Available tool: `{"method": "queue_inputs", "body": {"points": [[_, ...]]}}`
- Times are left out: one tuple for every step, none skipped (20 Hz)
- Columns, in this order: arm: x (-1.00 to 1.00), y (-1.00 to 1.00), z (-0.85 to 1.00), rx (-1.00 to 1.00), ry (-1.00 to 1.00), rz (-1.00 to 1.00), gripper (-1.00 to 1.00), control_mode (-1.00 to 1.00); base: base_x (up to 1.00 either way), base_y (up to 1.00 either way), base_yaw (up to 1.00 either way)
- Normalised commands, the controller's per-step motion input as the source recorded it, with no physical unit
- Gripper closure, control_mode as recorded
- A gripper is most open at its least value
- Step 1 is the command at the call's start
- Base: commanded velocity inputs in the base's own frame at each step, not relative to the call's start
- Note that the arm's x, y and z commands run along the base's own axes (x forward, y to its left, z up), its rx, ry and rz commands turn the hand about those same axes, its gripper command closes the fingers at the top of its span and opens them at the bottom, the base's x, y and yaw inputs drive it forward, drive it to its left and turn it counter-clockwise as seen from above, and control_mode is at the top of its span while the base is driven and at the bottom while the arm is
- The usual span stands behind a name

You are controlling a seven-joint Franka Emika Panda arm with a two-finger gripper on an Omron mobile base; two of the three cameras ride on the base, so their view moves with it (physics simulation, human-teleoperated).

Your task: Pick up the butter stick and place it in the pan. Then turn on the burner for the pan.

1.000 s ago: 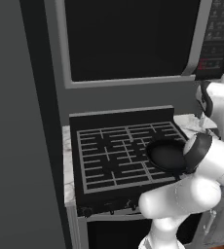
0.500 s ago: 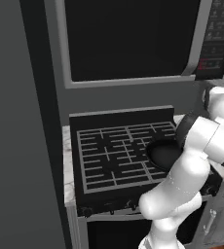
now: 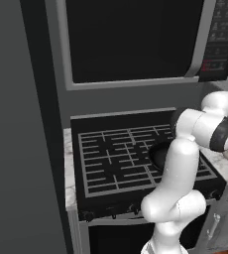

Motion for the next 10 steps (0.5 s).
{"method": "queue_inputs", "body": {"points": [[0.01, -0.52, -0.35, 0.00, 0.00, 0.00, -1.00, -1.00, 0.00, 0.00, 0.00], [0.00, -0.57, -0.34, 0.00, -0.02, 0.00, -1.00, -1.00, 0.00, 0.00, 0.00], [0.00, -0.57, -0.35, 0.00, -0.02, 0.00, -1.00, -1.00, 0.00, 0.00, 0.00], [0.00, -0.54, -0.36, 0.00, -0.01, 0.00, -1.00, -1.00, 0.00, 0.00, 0.00], [0.01, -0.50, -0.36, 0.00, 0.00, 0.00, -1.00, -1.00, 0.00, 0.00, 0.00], [0.04, -0.45, -0.32, 0.00, 0.00, 0.01, -1.00, -1.00, 0.00, 0.00, 0.00], [0.11, -0.40, -0.29, 0.00, 0.00, 0.02, -1.00, -1.00, 0.00, 0.00, 0.00], [0.14, -0.37, -0.29, 0.00, 0.00, 0.03, -1.00, -1.00, 0.00, 0.00, 0.00], [0.16, -0.34, -0.30, 0.00, 0.00, 0.03, -1.00, -1.00, 0.00, 0.00, 0.00], [0.17, -0.29, -0.31, 0.00, 0.00, 0.03, -1.00, -1.00, 0.00, 0.00, 0.00]]}}
